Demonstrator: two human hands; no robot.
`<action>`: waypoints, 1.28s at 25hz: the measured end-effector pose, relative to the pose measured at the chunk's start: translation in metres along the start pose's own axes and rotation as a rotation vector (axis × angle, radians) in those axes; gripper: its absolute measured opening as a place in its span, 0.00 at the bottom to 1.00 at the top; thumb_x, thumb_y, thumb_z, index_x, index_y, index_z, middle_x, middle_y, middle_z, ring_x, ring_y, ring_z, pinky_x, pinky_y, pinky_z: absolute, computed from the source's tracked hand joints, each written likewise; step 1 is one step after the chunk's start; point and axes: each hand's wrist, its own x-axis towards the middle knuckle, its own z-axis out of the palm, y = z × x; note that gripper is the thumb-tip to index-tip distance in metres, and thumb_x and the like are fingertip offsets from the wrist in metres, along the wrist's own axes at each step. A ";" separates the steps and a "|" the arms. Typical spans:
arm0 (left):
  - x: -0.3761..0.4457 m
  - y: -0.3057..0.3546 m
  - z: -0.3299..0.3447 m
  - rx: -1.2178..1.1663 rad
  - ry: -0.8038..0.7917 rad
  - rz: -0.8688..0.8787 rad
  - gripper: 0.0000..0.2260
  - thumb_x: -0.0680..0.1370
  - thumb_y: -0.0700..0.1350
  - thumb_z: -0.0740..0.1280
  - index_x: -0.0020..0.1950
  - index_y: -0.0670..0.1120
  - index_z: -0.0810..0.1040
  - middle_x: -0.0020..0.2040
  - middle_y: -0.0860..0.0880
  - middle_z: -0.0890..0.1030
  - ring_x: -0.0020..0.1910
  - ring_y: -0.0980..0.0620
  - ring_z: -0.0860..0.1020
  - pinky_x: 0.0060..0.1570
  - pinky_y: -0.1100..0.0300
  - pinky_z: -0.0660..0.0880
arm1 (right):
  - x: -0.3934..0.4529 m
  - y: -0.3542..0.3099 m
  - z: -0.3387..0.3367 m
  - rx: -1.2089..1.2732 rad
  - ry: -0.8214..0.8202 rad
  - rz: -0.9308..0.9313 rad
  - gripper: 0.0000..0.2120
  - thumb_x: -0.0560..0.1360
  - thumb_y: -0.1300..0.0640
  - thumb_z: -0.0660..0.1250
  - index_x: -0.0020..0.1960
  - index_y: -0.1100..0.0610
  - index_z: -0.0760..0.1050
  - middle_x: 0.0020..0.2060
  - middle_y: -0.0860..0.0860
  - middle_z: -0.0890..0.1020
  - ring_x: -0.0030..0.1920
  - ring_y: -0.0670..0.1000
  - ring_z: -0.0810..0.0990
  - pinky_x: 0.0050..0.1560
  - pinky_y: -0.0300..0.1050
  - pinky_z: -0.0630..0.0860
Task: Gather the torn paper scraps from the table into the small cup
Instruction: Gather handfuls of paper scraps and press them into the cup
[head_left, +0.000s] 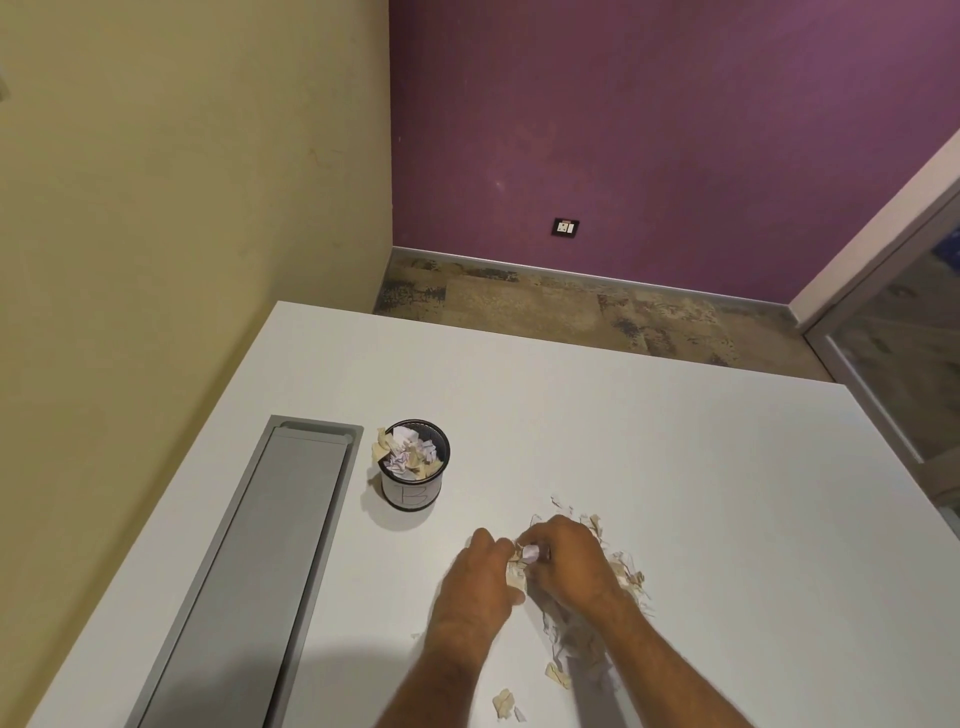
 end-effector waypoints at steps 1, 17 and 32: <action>0.000 -0.003 0.000 -0.025 0.020 -0.012 0.15 0.73 0.46 0.73 0.58 0.52 0.75 0.54 0.51 0.73 0.51 0.48 0.79 0.50 0.59 0.75 | 0.000 0.002 0.001 0.028 0.013 0.010 0.07 0.66 0.58 0.69 0.39 0.47 0.83 0.36 0.45 0.83 0.39 0.46 0.80 0.40 0.40 0.74; -0.033 -0.027 -0.017 -0.314 0.149 -0.105 0.06 0.70 0.55 0.72 0.34 0.64 0.78 0.35 0.62 0.79 0.37 0.66 0.79 0.44 0.63 0.79 | 0.054 -0.117 -0.051 0.332 0.220 -0.283 0.10 0.64 0.60 0.79 0.43 0.51 0.85 0.38 0.45 0.86 0.36 0.37 0.79 0.37 0.25 0.70; -0.065 -0.046 -0.049 -0.523 0.462 -0.027 0.06 0.65 0.40 0.81 0.36 0.47 0.86 0.36 0.53 0.83 0.32 0.58 0.80 0.37 0.66 0.77 | 0.119 -0.181 0.001 -0.575 -0.196 -0.309 0.11 0.73 0.63 0.65 0.54 0.63 0.77 0.53 0.61 0.79 0.51 0.62 0.80 0.41 0.46 0.72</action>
